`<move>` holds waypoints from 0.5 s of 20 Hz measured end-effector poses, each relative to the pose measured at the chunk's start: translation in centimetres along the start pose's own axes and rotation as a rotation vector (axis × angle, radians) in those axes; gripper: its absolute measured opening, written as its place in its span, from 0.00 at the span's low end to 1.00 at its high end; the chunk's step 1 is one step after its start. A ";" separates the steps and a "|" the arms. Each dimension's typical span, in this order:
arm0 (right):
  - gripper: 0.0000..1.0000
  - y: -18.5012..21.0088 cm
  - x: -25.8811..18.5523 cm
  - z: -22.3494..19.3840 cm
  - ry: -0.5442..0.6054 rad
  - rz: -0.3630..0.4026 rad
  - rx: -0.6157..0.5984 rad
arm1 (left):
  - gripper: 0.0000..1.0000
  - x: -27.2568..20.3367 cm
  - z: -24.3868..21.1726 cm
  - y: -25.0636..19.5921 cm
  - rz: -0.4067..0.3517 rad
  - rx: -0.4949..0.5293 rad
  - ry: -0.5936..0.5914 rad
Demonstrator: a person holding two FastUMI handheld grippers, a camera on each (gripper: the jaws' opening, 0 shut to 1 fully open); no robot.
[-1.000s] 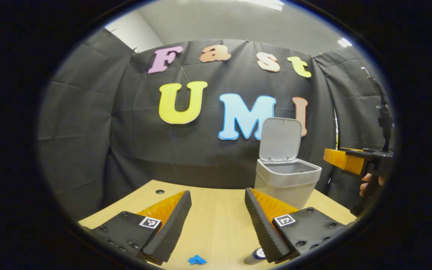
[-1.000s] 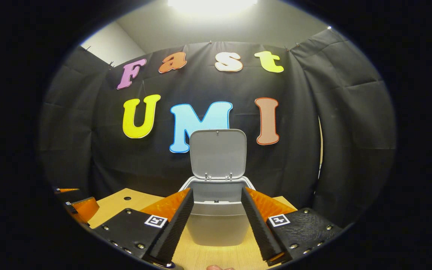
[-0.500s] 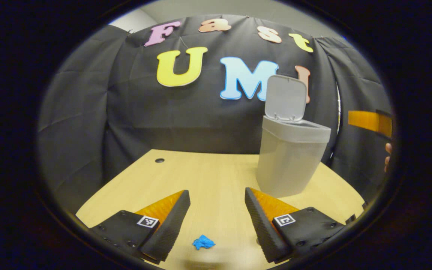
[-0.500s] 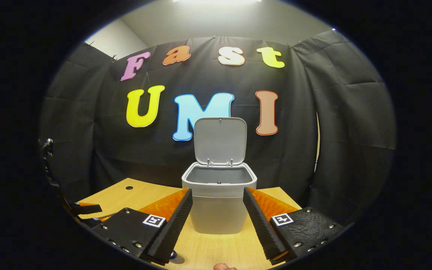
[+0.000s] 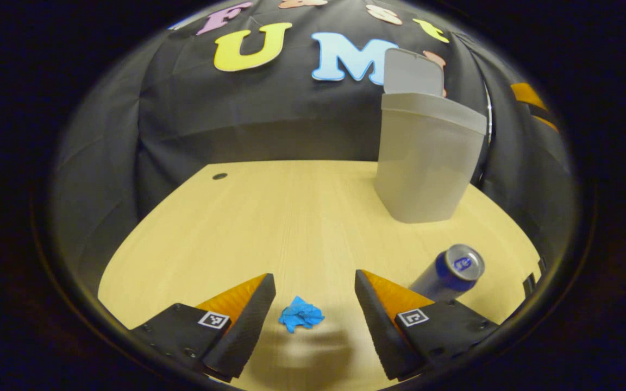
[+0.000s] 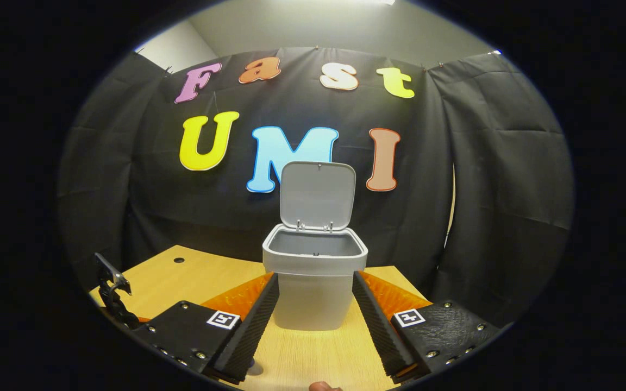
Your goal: Press the lid of the desktop garbage bin to open it, pick up the crumpled paper on the desktop and throw it into the bin, then pick up the pop can on the desktop and drop it into the bin, and finally close the garbage bin lid.
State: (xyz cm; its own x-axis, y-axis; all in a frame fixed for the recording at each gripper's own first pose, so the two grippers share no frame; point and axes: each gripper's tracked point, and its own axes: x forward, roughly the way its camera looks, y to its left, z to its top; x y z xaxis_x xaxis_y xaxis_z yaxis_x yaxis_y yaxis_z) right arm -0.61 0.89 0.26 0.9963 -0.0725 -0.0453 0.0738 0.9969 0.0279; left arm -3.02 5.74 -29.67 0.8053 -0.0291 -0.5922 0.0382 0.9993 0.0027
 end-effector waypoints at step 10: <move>0.88 -1.4 -0.1 -0.5 0.006 -0.037 0.033 | 0.97 2.3 -5.9 1.3 0.001 0.000 0.136</move>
State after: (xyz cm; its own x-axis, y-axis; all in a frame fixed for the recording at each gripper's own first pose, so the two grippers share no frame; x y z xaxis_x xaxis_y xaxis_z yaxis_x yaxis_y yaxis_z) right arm -0.79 -0.44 -0.24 0.9926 -0.1092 -0.0533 0.1123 0.9919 0.0593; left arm -4.60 7.10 -35.74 0.7177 -0.0246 -0.6959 0.0375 0.9993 0.0033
